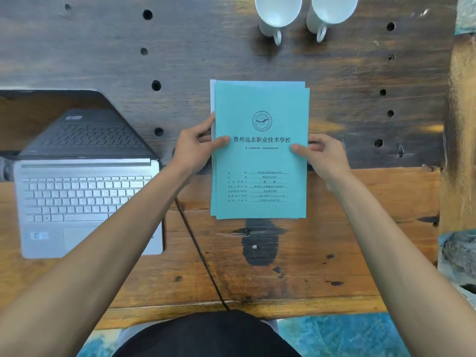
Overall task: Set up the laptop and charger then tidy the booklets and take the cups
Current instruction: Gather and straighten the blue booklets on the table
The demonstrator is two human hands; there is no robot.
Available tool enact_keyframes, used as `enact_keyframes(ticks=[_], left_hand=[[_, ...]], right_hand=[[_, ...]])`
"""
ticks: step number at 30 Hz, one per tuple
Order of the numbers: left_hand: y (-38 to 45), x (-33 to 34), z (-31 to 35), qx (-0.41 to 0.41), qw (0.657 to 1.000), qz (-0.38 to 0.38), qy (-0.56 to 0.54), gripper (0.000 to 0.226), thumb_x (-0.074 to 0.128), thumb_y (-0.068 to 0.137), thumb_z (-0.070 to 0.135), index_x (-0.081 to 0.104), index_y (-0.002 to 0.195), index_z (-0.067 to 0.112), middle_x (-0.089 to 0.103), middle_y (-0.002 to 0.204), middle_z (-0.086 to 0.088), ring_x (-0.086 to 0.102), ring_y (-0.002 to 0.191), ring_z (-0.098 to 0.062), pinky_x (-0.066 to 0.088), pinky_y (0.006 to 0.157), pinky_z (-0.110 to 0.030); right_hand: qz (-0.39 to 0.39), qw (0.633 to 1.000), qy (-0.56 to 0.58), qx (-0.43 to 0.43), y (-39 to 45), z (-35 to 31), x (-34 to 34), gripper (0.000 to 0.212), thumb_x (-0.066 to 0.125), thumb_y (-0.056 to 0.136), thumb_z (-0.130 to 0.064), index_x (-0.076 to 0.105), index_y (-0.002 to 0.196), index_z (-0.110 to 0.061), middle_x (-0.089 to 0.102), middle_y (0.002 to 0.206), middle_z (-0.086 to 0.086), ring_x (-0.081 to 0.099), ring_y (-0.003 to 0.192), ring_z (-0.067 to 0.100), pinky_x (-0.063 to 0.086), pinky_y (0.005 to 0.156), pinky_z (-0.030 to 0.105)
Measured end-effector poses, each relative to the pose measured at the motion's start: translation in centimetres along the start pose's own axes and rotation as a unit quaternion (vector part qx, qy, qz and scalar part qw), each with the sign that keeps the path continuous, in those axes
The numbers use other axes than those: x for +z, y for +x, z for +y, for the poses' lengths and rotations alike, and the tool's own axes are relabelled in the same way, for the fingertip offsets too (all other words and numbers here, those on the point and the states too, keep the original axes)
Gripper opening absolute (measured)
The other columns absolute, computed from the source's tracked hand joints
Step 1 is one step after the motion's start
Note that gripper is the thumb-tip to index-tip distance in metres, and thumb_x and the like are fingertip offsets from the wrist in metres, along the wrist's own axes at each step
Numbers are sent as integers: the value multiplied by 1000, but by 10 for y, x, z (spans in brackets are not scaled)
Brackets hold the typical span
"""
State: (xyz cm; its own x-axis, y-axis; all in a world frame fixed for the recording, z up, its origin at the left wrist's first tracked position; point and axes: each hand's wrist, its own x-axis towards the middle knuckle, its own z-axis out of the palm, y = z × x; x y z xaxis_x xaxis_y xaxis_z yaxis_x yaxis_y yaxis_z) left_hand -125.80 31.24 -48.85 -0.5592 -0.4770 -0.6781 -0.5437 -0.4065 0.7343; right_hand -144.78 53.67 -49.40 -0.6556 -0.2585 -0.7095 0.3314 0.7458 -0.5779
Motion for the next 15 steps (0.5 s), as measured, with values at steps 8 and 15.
enact_keyframes(ticks=[8,15], left_hand=[[13,0,22,-84,996,12,9,57,85,78,10,60,129,15,78,110,0,75,99,-13,60,84,-31],[-13,10,38,-16,999,-38,1,50,78,81,-4,56,126,2,76,111,-14,75,100,-26,60,91,-41]], right_hand=[[-49,995,87,31,9,4,-6,34,83,83,-11,69,114,-10,78,97,-2,77,77,5,60,62,17],[-98,975,195,34,-6,11,-20,57,77,86,1,55,137,-7,79,107,14,77,97,24,62,85,33]])
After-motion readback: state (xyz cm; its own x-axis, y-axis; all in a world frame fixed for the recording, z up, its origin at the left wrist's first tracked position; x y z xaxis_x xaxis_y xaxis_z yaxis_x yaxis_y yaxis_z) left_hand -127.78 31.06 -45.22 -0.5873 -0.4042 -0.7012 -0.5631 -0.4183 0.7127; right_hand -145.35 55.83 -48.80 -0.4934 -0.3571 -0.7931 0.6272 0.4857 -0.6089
